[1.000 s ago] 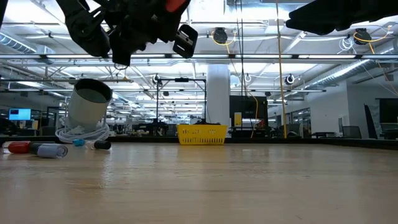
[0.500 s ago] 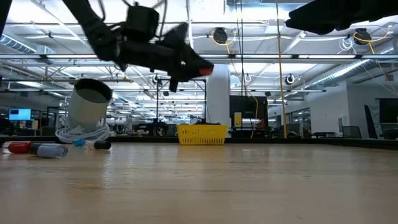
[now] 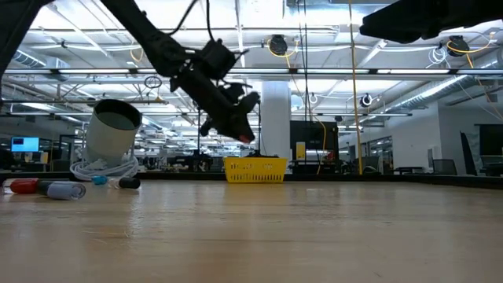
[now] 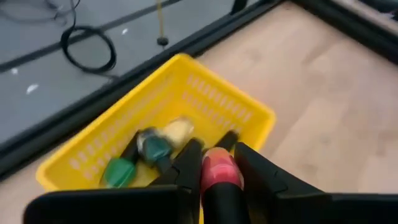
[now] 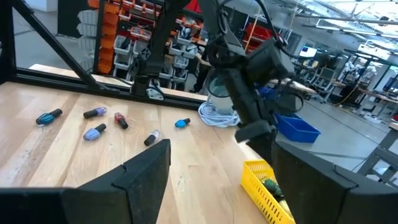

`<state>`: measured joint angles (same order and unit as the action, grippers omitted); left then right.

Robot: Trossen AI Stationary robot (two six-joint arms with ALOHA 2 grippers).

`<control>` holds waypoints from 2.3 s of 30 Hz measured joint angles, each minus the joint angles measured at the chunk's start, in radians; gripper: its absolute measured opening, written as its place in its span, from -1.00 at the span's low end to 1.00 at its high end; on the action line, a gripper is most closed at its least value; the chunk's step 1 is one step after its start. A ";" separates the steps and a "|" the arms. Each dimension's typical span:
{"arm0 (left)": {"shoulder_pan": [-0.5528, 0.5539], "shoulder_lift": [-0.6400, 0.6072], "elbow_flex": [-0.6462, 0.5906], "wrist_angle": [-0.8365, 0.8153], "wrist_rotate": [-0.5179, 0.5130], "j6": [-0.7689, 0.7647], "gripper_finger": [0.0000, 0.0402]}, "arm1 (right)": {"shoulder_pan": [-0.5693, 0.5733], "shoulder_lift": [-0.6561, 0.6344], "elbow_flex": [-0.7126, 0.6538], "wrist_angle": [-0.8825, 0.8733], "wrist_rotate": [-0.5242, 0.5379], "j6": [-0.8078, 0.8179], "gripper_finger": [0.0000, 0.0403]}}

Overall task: Pick & Place Nail Polish
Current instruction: Put the pink nail polish bottle into the yellow bin, then put the blue nail polish bottle into the yellow bin

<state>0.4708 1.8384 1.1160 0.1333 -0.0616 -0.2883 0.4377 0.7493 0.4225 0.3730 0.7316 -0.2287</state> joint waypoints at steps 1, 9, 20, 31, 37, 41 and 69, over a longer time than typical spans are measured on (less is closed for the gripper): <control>0.007 0.014 0.000 0.011 0.001 -0.002 -0.61 | 0.000 0.000 0.000 -0.004 0.000 0.000 0.33; 0.019 0.071 0.000 0.085 0.008 -0.006 -0.53 | 0.001 0.000 0.000 -0.010 -0.003 0.007 0.33; 0.040 0.070 0.000 0.061 0.008 -0.030 -0.09 | 0.002 0.000 0.000 -0.013 -0.002 0.003 0.33; 0.044 -0.059 0.000 0.002 0.053 0.016 0.49 | 0.010 -0.070 0.000 -0.204 0.046 0.065 0.33; -0.027 -0.174 0.000 0.038 0.053 0.100 0.54 | -0.065 -0.226 -0.064 -0.241 -0.212 0.126 0.33; -0.081 -0.257 0.000 0.051 0.052 0.171 0.52 | -0.179 -0.289 -0.159 -0.167 -0.342 0.137 0.33; -0.332 -0.726 -0.351 -0.014 -0.132 0.203 0.43 | -0.559 -0.623 -0.276 -0.292 -0.543 0.171 0.33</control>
<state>0.1391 1.1126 0.7653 0.1196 -0.1939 -0.0849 -0.1215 0.1258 0.1462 0.0807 0.1886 -0.0581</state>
